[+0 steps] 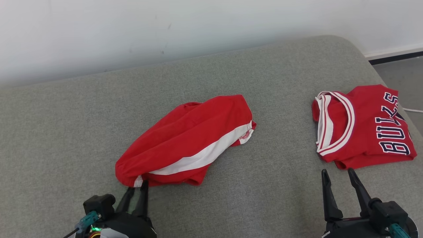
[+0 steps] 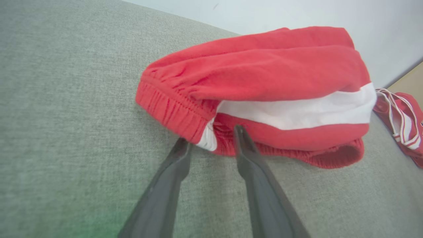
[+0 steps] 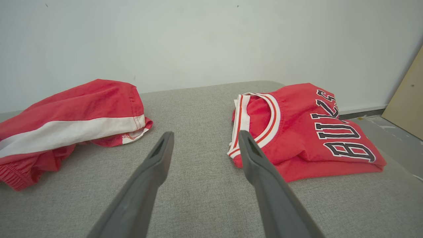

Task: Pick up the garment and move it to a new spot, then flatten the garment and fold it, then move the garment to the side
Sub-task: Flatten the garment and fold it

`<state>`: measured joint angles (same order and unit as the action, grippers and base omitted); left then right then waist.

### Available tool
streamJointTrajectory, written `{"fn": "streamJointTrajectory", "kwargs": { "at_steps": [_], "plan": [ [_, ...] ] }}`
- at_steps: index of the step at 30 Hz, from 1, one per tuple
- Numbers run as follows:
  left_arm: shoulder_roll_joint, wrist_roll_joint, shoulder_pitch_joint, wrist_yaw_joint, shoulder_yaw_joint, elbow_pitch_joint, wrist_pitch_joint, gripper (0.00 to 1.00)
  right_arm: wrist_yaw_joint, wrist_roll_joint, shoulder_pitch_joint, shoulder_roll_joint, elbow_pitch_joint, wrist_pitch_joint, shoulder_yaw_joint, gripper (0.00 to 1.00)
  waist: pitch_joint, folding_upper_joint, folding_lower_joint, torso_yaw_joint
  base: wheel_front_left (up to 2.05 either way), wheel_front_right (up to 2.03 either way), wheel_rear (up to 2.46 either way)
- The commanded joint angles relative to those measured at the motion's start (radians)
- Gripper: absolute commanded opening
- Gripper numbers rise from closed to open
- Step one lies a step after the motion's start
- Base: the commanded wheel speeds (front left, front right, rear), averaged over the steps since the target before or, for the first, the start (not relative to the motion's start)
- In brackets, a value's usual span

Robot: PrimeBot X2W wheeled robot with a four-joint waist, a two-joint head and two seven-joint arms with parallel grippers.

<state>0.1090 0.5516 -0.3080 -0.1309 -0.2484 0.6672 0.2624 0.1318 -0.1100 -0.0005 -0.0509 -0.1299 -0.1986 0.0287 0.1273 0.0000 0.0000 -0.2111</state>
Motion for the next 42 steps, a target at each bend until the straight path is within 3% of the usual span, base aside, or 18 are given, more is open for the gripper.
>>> {"fn": "streamJointTrajectory", "kwargs": {
  "at_steps": [1,2,8,12,18,22,26,34,38,42],
  "plan": [
    [-0.002,-0.005,0.006,0.001,0.002,-0.002,0.003,0.13,-0.003,0.002,-0.006,0.001,0.001,-0.004,0.003,1.00,-0.001,0.0000,0.0000,0.002,0.00,0.00,0.00],
    [-0.003,-0.004,0.009,0.001,0.002,-0.003,0.003,0.00,-0.003,0.002,-0.005,0.001,0.001,-0.003,0.004,1.00,-0.002,0.0000,0.0000,0.003,0.00,0.00,0.00],
    [-0.009,0.023,0.027,0.001,-0.007,-0.016,0.003,0.00,-0.003,0.005,-0.002,0.001,0.002,0.001,0.004,1.00,-0.010,0.0000,0.0000,0.011,0.00,0.00,0.00],
    [0.000,0.145,0.051,0.001,-0.076,-0.096,-0.026,0.00,-0.003,0.004,-0.001,0.001,0.004,0.002,0.005,1.00,-0.014,0.0000,0.0000,0.015,0.00,0.00,0.00],
    [0.124,0.476,0.118,0.001,-0.158,-0.395,-0.180,0.00,-0.003,0.003,0.011,0.001,0.009,0.003,0.016,1.00,-0.015,0.0000,0.0000,0.030,0.00,0.00,0.00],
    [0.218,0.701,0.163,0.001,-0.137,-0.578,-0.297,0.00,-0.003,-0.001,0.012,0.001,0.015,0.007,0.020,1.00,-0.013,0.0000,0.0000,0.039,0.00,0.00,0.00],
    [0.308,0.818,0.188,0.001,-0.115,-0.660,-0.417,0.00,-0.003,-0.005,0.002,0.001,0.017,0.006,0.016,1.00,-0.007,0.0000,0.0000,0.044,0.00,0.00,0.00],
    [0.460,0.905,0.140,0.071,-0.071,-0.618,-0.593,0.00,-0.003,-0.018,-0.017,0.001,0.003,-0.004,0.009,1.00,0.012,0.0000,0.0000,0.034,0.00,0.00,0.00],
    [0.517,0.855,0.094,0.102,-0.061,-0.566,-0.611,0.00,-0.003,-0.022,-0.021,0.001,-0.001,-0.010,0.006,1.00,0.023,0.0000,0.0000,0.023,0.00,0.00,0.00],
    [0.533,0.820,0.049,0.110,-0.063,-0.510,-0.607,0.00,-0.003,-0.028,-0.033,0.001,-0.006,-0.015,0.003,1.00,0.030,0.0000,0.0000,0.012,0.00,0.00,0.00]
  ]
}}
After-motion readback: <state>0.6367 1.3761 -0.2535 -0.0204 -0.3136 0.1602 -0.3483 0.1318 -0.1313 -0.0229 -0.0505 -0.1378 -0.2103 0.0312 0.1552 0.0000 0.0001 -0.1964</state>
